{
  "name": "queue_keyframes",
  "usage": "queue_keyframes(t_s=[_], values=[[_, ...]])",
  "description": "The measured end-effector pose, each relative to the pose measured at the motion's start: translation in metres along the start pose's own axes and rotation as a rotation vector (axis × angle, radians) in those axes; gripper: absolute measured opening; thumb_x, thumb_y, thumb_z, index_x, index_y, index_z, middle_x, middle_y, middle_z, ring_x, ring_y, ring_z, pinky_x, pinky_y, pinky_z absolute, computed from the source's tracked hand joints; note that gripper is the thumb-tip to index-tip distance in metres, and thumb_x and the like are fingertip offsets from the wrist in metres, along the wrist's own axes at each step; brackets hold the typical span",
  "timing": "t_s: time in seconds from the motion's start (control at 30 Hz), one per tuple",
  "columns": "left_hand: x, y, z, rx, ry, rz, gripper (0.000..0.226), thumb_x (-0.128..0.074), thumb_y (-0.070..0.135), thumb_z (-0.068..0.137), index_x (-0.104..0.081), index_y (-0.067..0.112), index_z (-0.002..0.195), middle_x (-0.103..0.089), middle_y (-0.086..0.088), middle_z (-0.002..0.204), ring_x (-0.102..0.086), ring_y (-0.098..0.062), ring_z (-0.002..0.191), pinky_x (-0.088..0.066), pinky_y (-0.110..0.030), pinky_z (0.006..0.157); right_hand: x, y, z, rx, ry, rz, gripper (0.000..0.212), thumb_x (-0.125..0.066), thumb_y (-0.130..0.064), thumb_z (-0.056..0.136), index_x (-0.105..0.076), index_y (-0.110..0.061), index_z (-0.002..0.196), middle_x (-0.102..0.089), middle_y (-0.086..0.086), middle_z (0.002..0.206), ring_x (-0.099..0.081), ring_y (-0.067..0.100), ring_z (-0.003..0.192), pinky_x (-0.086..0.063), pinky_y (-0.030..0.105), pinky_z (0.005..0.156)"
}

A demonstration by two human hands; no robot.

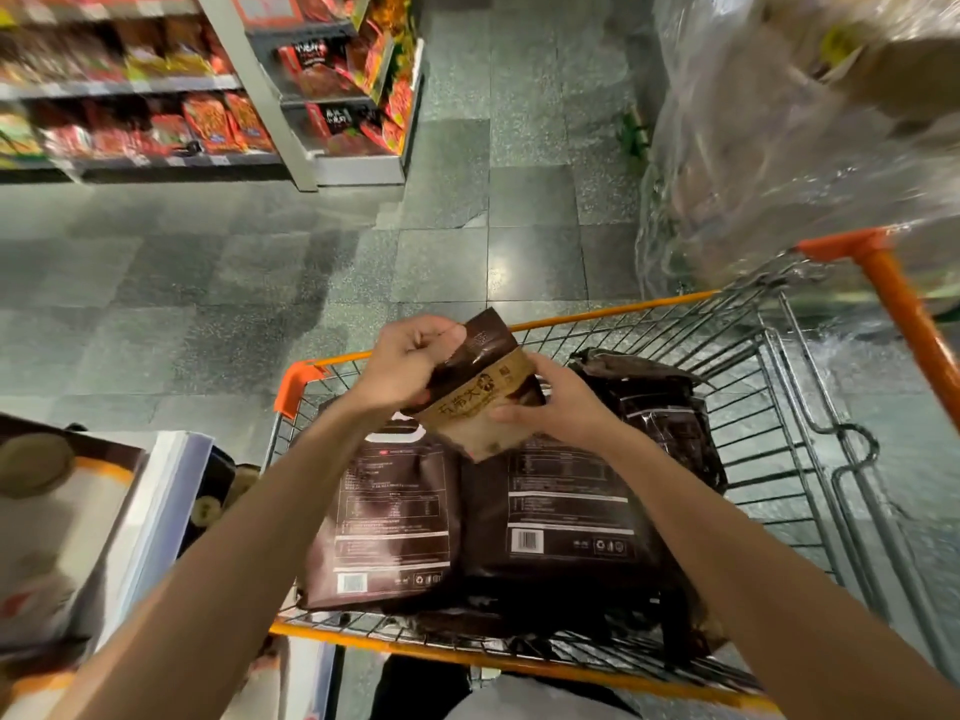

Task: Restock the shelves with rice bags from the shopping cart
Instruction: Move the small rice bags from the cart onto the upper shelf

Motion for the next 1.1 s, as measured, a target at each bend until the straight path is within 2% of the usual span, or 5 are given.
queue_keyframes(t_s=[0.2, 0.3, 0.43, 0.73, 1.1], values=[[-0.018, -0.044, 0.005, 0.165, 0.206, -0.418, 0.031, -0.075, 0.015, 0.085, -0.058, 0.012, 0.11, -0.071, 0.003, 0.09, -0.064, -0.008, 0.066, -0.047, -0.021, 0.051, 0.013, 0.041, -0.017, -0.082, 0.056, 0.053, 0.034, -0.07, -0.038, 0.086, -0.062, -0.024, 0.116, -0.068, -0.009, 0.107, -0.064, 0.009, 0.1, -0.054, 0.03, 0.085], [-0.068, -0.087, -0.014, 0.466, -0.041, -0.57, 0.062, -0.076, 0.036, 0.082, -0.047, 0.012, 0.133, -0.069, -0.005, 0.107, -0.069, -0.016, 0.077, -0.053, -0.031, 0.067, 0.026, 0.058, -0.029, -0.146, 0.192, 0.187, 0.027, -0.065, -0.036, 0.092, -0.063, -0.02, 0.114, -0.069, -0.006, 0.106, -0.066, 0.013, 0.1, -0.054, 0.022, 0.079], [-0.114, -0.111, -0.035, 0.547, -0.177, -0.539, 0.034, -0.066, 0.018, 0.089, -0.061, 0.008, 0.122, -0.075, -0.01, 0.102, -0.073, -0.022, 0.088, -0.06, -0.035, 0.073, 0.051, 0.055, -0.032, -0.14, 0.228, 0.035, 0.033, -0.052, -0.041, 0.098, -0.071, -0.015, 0.103, -0.068, -0.007, 0.086, -0.06, 0.003, 0.076, -0.041, 0.007, 0.061], [-0.108, -0.125, -0.035, 0.468, 0.108, -0.248, 0.034, -0.072, 0.03, 0.089, -0.057, 0.021, 0.118, -0.07, 0.002, 0.105, -0.069, -0.011, 0.086, -0.053, -0.02, 0.055, 0.131, 0.074, -0.027, -0.095, 0.741, -0.697, 0.07, -0.082, -0.019, 0.073, -0.048, -0.017, 0.135, -0.051, 0.011, 0.121, -0.047, 0.029, 0.114, -0.038, 0.041, 0.101], [-0.105, -0.114, -0.035, 0.408, 0.124, -0.23, 0.024, -0.069, 0.029, 0.091, -0.054, 0.027, 0.109, -0.068, 0.004, 0.104, -0.068, -0.01, 0.087, -0.054, -0.025, 0.065, 0.14, 0.059, -0.007, -0.066, 0.216, -0.639, 0.024, -0.057, -0.036, 0.096, -0.06, -0.014, 0.107, -0.066, 0.005, 0.098, -0.06, 0.026, 0.09, -0.043, 0.033, 0.072]])
Point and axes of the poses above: each hand's wrist, its own z-axis towards the middle knuckle, its own x-axis out of the back of the hand, y = z × x, the point moved 7 cm from there along z, towards the middle knuckle
